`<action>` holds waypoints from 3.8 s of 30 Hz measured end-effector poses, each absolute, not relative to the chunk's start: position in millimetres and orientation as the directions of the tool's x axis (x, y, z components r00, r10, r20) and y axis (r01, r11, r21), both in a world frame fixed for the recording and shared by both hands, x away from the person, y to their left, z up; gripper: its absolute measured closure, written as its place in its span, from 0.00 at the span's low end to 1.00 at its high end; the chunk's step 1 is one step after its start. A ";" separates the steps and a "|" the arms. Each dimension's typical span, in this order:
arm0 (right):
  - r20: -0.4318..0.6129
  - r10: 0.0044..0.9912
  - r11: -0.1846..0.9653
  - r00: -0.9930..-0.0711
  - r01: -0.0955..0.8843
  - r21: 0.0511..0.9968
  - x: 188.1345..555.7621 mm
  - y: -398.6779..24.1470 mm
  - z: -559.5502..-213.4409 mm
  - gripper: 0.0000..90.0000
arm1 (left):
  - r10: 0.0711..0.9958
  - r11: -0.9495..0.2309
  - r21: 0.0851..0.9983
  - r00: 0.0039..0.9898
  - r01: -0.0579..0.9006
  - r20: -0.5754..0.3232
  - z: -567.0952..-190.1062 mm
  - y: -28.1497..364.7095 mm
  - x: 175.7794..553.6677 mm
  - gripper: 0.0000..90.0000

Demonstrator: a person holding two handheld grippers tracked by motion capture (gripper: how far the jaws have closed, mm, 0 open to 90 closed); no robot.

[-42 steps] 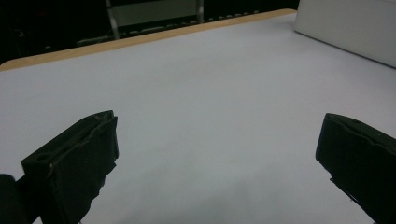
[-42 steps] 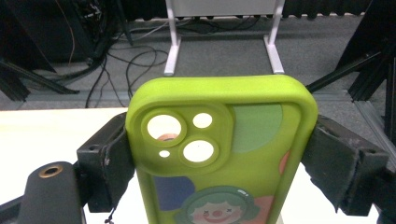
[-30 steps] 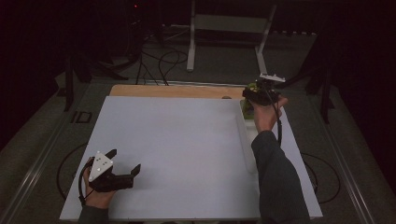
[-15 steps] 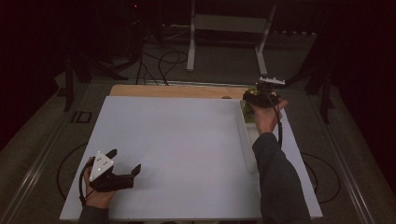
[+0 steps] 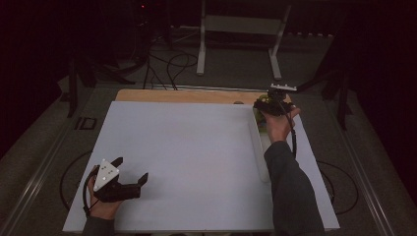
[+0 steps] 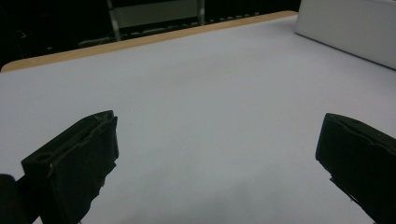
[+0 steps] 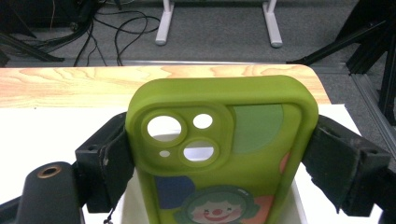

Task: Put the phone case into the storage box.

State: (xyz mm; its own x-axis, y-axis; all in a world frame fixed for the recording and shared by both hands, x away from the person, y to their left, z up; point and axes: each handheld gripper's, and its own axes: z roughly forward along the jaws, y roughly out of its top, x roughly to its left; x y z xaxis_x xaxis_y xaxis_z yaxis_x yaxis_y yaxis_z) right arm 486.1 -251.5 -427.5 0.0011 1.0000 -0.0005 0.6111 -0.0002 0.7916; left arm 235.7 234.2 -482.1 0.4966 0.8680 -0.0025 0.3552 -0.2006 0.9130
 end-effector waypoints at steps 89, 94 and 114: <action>0.074 0.963 0.083 -0.259 0.548 0.832 438.2 -229.8 -408.8 0.09 | 0.862 -0.209 0.910 0.506 0.359 -0.002 -482.3 231.0 236.7 0.00; 0.072 0.951 0.107 -0.301 0.538 0.836 428.6 -223.8 -407.8 0.09 | 0.862 -0.210 0.910 0.508 0.359 -0.002 -482.3 230.5 236.6 0.00; 0.077 0.897 0.170 -0.434 0.501 0.849 381.5 -205.2 -406.2 0.09 | 0.855 -0.214 0.908 0.518 0.359 -0.004 -482.5 230.1 237.2 0.00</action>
